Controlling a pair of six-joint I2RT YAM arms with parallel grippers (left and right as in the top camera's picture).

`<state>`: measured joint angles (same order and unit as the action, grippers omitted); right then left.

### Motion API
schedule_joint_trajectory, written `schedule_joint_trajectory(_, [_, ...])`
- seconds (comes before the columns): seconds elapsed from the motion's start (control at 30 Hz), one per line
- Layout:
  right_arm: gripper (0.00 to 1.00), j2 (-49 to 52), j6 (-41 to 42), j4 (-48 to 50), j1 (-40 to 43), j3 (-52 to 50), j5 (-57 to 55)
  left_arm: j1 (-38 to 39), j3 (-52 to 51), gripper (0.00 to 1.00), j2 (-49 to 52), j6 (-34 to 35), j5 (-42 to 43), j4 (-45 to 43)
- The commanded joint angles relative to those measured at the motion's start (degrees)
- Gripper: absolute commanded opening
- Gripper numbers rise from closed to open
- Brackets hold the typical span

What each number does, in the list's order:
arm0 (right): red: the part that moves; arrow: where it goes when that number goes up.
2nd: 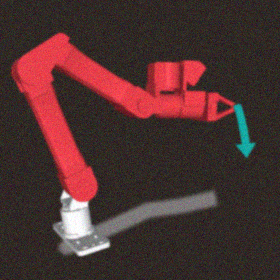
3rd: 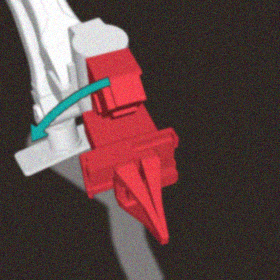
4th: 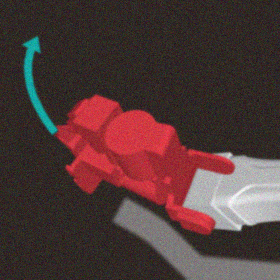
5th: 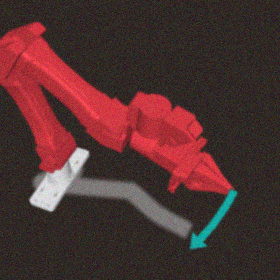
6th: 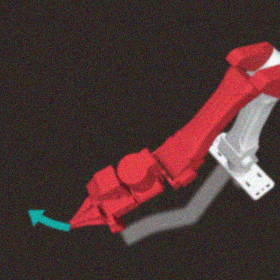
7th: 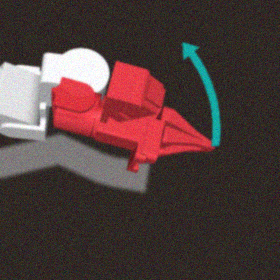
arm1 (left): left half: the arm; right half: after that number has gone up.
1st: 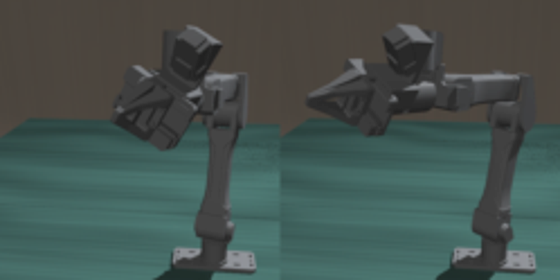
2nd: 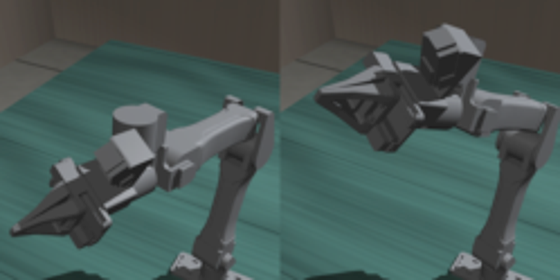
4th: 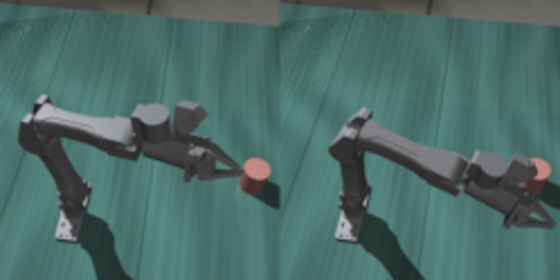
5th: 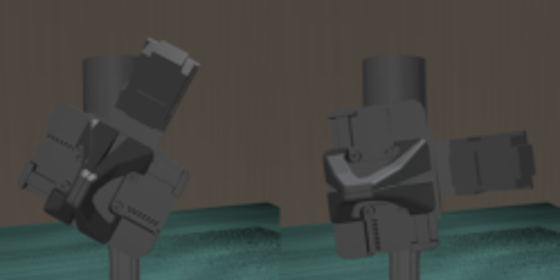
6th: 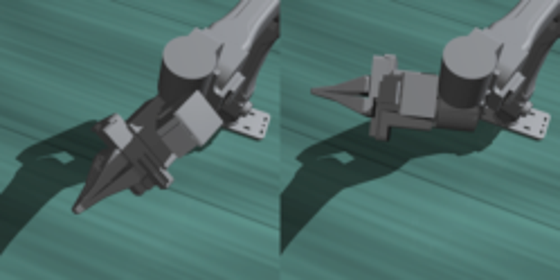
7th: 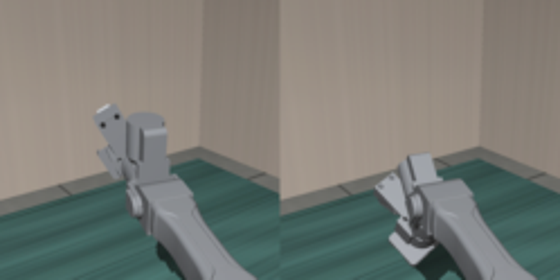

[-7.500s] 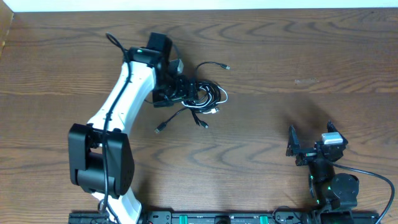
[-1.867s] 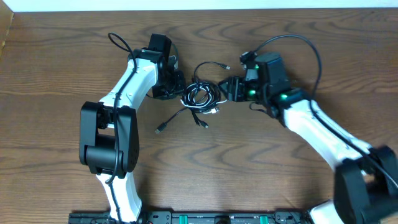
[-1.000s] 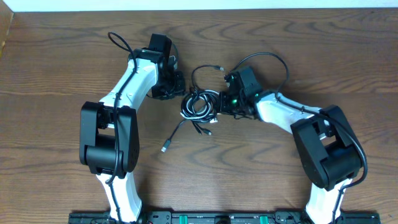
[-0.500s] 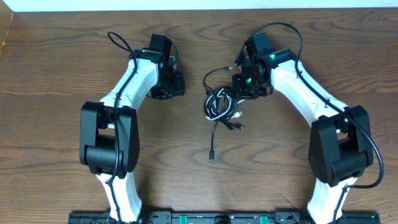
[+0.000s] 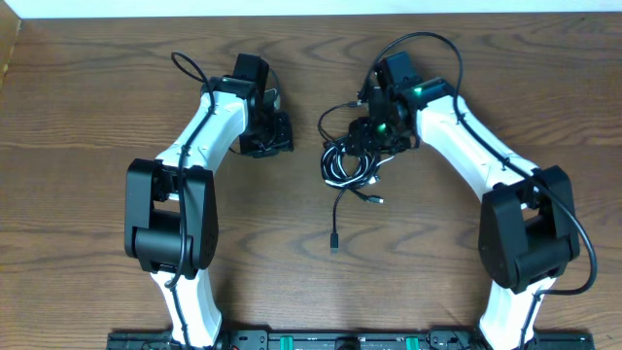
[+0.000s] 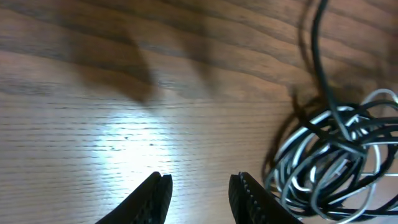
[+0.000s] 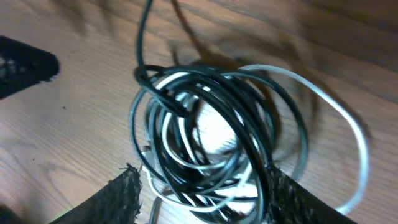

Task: Untangle cables
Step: 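Grasp a black cable loop with the right gripper and lift it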

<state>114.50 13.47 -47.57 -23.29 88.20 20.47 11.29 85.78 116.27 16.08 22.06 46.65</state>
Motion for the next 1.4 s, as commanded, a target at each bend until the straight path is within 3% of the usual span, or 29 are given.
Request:
schedule_joint_trajectory(0.0, [0.53, 0.07, 0.87, 1.22, -1.22, 0.59, -1.46, 0.83, -0.5, 0.37, 0.76, -0.94, 1.97, 0.31])
schedule_joint_trajectory(0.13, [0.53, 0.17, 6.14, 1.46, -2.21, 0.59, -9.88, 2.12, -0.5, 0.37, 0.76, -0.92, 2.89, 0.11])
schedule_joint_trajectory(0.37, [0.55, 0.39, 7.54, 1.51, -2.21, 0.55, -20.24, 4.24, -0.5, 0.36, 0.76, -0.94, 4.31, -1.16])
schedule_joint_trajectory(0.63, [0.6, 1.05, 10.82, 1.55, -2.32, 0.07, -19.82, 4.46, -0.5, 0.37, 0.76, -0.9, 4.31, -2.21])
schedule_joint_trajectory(0.77, [0.61, 1.05, 11.19, 2.93, -2.34, 0.07, -14.51, 4.79, -0.5, 0.37, 0.76, -0.72, 4.31, -2.4])
schedule_joint_trajectory(0.9, [0.46, 1.05, 7.15, 5.11, -2.64, 0.07, -9.14, 4.92, -0.5, 0.37, 0.76, -0.74, 4.26, -2.8])
schedule_joint_trajectory(1.03, [0.07, 1.05, 2.86, 5.97, -2.89, 0.07, -7.87, 4.92, -0.5, 0.36, 0.76, -0.76, 2.1, -2.82])
schedule_joint_trajectory(1.07, [0.02, 1.05, 0.96, 5.97, -3.1, 0.07, -7.89, 4.92, -0.5, 0.29, 0.76, -0.74, -0.13, -2.67])
schedule_joint_trajectory(1.17, [0.05, 1.05, -3.43, 5.99, -4.61, 0.07, -7.87, 4.83, -0.5, 0.27, 0.76, 0.02, -4.11, -2.1])
schedule_joint_trajectory(1.2, [0.13, 1.01, -3.91, 5.99, -5.01, 0.07, -7.89, 4.72, -0.5, 0.27, 0.76, 1.11, -4.98, -1.84])
schedule_joint_trajectory(1.27, [0.18, 0.57, -3.91, 7.04, -5.27, 0.09, -7.87, 4.46, -0.5, 0.27, 0.76, 2.62, -6.49, -1.49])
schedule_joint_trajectory(1.3, [0.29, 0.37, -3.91, 7.65, -5.27, 0.11, -7.85, 4.24, -0.5, 0.27, 0.76, 3.21, -7.32, -1.31])
schedule_joint_trajectory(1.37, [0.23, 0.2, -5.18, 9.01, -5.27, 0.11, -7.28, 3.78, -0.5, 0.27, 0.76, 4.31, -9.03, -0.96])
